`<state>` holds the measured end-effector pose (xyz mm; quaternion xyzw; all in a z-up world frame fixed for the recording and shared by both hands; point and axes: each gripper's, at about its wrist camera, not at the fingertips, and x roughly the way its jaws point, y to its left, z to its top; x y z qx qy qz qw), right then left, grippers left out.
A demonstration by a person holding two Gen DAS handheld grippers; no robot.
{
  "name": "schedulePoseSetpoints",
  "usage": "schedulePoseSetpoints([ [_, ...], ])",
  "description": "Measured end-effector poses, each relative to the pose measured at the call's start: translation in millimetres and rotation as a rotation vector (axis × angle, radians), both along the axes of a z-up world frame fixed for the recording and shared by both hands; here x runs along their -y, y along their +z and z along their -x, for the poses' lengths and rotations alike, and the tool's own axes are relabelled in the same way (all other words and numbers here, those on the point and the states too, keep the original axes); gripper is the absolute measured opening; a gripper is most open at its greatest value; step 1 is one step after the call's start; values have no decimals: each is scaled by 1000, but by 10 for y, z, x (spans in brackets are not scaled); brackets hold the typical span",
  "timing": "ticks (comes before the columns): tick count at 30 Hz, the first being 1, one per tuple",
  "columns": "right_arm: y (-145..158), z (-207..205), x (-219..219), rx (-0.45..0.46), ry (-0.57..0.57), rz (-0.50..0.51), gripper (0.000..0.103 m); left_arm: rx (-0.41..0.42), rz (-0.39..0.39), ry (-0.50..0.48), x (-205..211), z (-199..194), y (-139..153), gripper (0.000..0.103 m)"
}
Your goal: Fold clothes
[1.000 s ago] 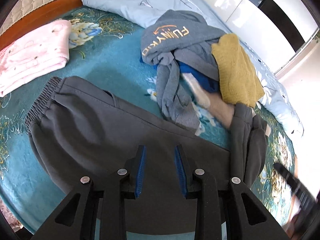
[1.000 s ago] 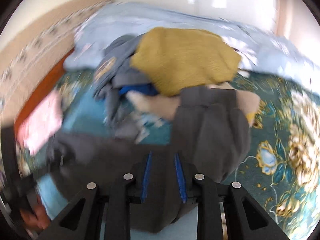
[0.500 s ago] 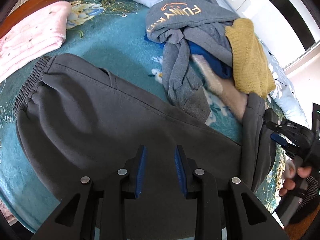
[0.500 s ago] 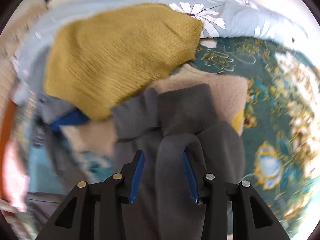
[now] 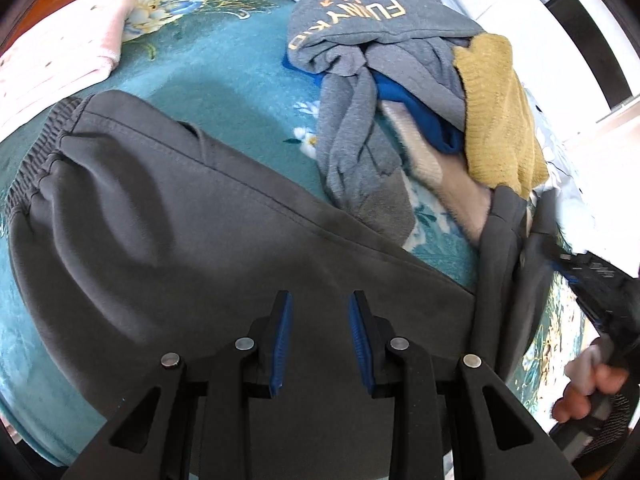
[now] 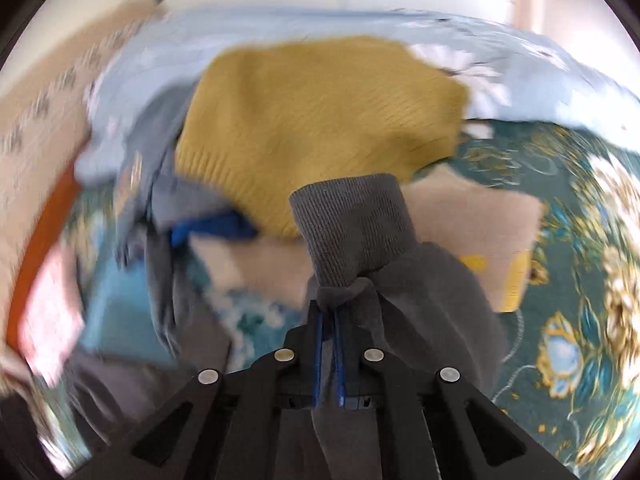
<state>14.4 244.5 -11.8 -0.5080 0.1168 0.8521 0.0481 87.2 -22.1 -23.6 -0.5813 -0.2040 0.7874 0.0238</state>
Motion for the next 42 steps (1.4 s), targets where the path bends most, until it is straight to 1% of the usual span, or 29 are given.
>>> schedulePoseSetpoints([
  [2, -159, 94, 139, 62, 16, -52, 11, 1, -5, 3, 17, -1, -2, 30],
  [3, -234, 135, 185, 91, 10, -75, 19, 3, -8, 9, 34, -3, -6, 30],
  [4, -274, 153, 208, 97, 1, -80, 26, 6, -15, 25, 67, -8, -15, 30],
  [5, -306, 165, 225, 98, -9, -81, 43, 9, -23, 40, 95, -10, -23, 30],
  [6, -315, 169, 251, 89, -9, -80, 53, 12, -32, 54, 120, -13, -32, 30],
  [7, -318, 186, 299, 85, 0, -97, 54, 15, -37, 60, 129, -11, -42, 30],
  [9, -362, 250, 400, 109, 13, -173, 54, 19, -43, 58, 120, -5, -58, 30],
  [12, -482, 348, 500, 178, -1, -284, 54, 19, -38, 42, 88, -7, -66, 30],
  [14, -575, 389, 560, 227, 0, -363, 53, 20, -36, 48, 109, -13, -70, 30],
  [16, -661, 404, 620, 274, 17, -454, 43, 25, -40, 72, 161, -37, -74, 30],
  [17, -677, 398, 609, 285, 13, -475, 35, 29, -43, 86, 191, -51, -78, 30],
  [18, -675, 382, 556, 290, -4, -473, 28, 32, -45, 99, 221, -65, -81, 30],
  [20, -614, 329, 409, 280, -45, -429, 20, 36, -47, 116, 255, -89, -76, 30],
  [21, -546, 280, 330, 261, -61, -395, 16, 36, -48, 121, 264, -104, -73, 30],
  [23, -392, 171, 169, 218, -91, -321, 14, 32, -49, 124, 264, -125, -57, 30],
  [26, -11, -103, -55, 83, -94, -211, 13, 27, -52, 130, 265, -158, -34, 30],
  [31, 607, -818, -436, -152, -104, -62, 12, 16, -55, 138, 269, -214, 15, 30],
  [33, 794, -1058, -485, -211, -118, -53, 12, 8, -60, 153, 302, -242, 49, 30],
  [37, 1002, -1354, -62, -292, 56, -151, 12, -8, -70, 182, 369, -298, 115, 30],
  [38, 1005, -1403, 132, -307, 135, -191, 12, -13, -74, 190, 388, -310, 132, 30],
  [40, 935, -1497, 543, -337, 308, -263, 11, -28, -92, 225, 470, -341, 173, 30],
  [42, 787, -1553, 884, -333, 439, -313, 9, -45, -115, 267, 569, -399, 217, 30],
])
